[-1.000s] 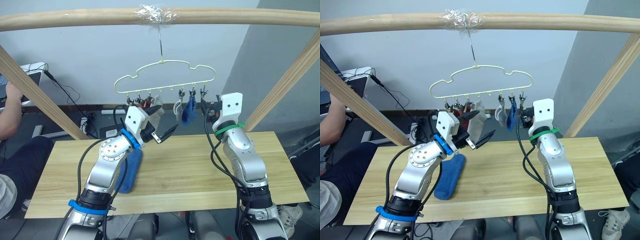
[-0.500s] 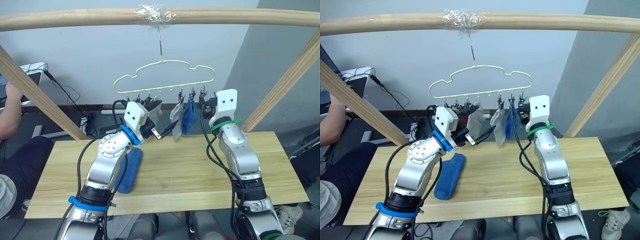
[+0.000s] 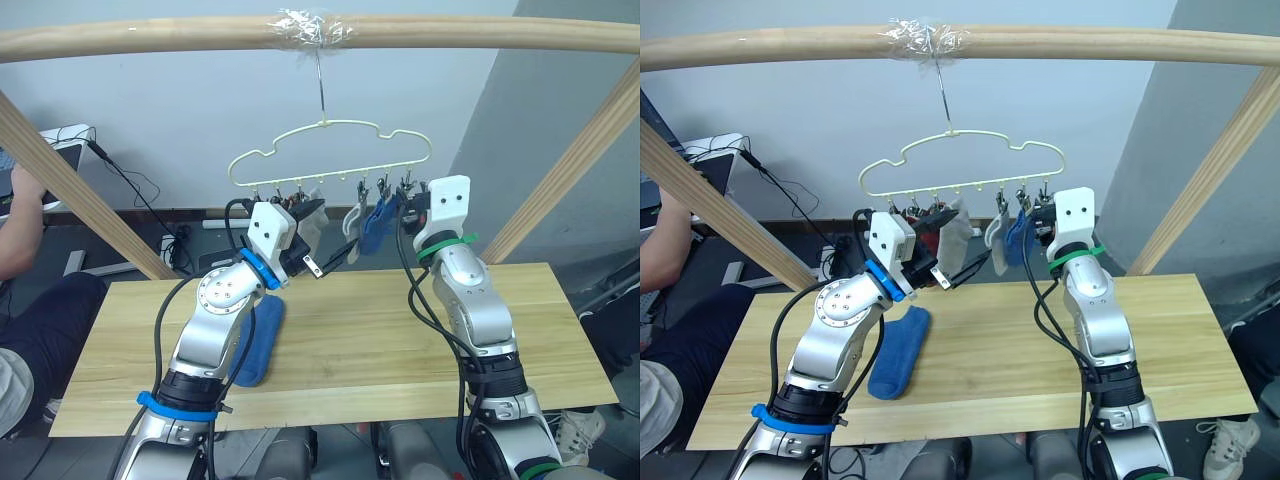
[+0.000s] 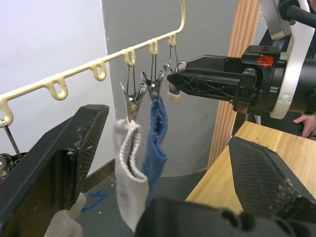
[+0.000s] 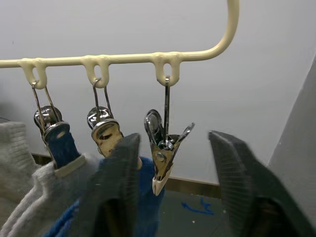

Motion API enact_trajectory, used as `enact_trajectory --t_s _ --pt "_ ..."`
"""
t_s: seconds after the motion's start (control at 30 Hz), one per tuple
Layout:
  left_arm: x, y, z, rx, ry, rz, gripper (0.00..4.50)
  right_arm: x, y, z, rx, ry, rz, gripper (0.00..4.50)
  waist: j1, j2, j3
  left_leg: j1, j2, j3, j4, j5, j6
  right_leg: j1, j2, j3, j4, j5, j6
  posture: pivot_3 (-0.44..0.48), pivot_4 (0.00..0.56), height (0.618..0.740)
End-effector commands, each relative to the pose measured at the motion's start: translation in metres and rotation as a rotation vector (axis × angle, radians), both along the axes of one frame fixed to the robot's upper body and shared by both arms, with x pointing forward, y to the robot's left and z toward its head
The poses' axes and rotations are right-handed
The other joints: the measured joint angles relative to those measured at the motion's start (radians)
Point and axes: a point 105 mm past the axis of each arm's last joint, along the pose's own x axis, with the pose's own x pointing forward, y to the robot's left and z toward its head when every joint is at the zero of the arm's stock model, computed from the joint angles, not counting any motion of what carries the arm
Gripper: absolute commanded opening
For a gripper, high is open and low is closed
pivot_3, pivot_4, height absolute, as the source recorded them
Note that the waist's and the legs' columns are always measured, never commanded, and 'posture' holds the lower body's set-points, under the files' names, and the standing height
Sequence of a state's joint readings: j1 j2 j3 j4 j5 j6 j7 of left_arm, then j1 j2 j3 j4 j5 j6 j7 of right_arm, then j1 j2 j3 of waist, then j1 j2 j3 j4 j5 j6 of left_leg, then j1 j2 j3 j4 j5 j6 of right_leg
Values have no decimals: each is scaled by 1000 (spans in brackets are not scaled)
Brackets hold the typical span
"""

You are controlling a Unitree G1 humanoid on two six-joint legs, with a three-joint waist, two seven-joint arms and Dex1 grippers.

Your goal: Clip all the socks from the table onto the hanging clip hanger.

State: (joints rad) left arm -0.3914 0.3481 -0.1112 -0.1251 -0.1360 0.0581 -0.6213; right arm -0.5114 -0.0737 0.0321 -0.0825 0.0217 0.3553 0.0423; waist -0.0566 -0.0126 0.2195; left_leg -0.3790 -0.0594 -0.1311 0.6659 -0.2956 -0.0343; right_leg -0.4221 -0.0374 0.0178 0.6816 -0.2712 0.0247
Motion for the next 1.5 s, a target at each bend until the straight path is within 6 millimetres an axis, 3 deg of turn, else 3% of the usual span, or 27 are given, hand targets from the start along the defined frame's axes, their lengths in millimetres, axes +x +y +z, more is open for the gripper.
enact_trajectory --t_s 0.03,0.23,0.67,1.23,1.5 --pt "-6 -1 16 -23 -60 -14 4500 -2 1 15 3 -62 4 1899 0 0 0 0 0 0 0 0 0 0 0 0 0 0 0 -36 202 740" --pt "-6 -2 17 -25 -60 -15 4500 -1 1 15 1 -60 3 1899 0 0 0 0 0 0 0 0 0 0 0 0 0 0 0 -35 199 740" --pt "-9 -3 24 -35 -68 -31 4500 1 22 20 11 -64 80 1899 0 0 0 0 0 0 0 0 0 0 0 0 0 0 0 -20 194 740" --pt "-20 -14 42 -123 -61 -121 4500 8 20 24 2 -81 86 1899 0 0 0 0 0 0 0 0 0 0 0 0 0 0 0 -20 189 740" --pt "-20 -14 40 -116 -54 -113 4500 8 19 23 1 -76 87 1899 0 0 0 0 0 0 1 0 0 0 0 0 1 0 0 -20 196 740"
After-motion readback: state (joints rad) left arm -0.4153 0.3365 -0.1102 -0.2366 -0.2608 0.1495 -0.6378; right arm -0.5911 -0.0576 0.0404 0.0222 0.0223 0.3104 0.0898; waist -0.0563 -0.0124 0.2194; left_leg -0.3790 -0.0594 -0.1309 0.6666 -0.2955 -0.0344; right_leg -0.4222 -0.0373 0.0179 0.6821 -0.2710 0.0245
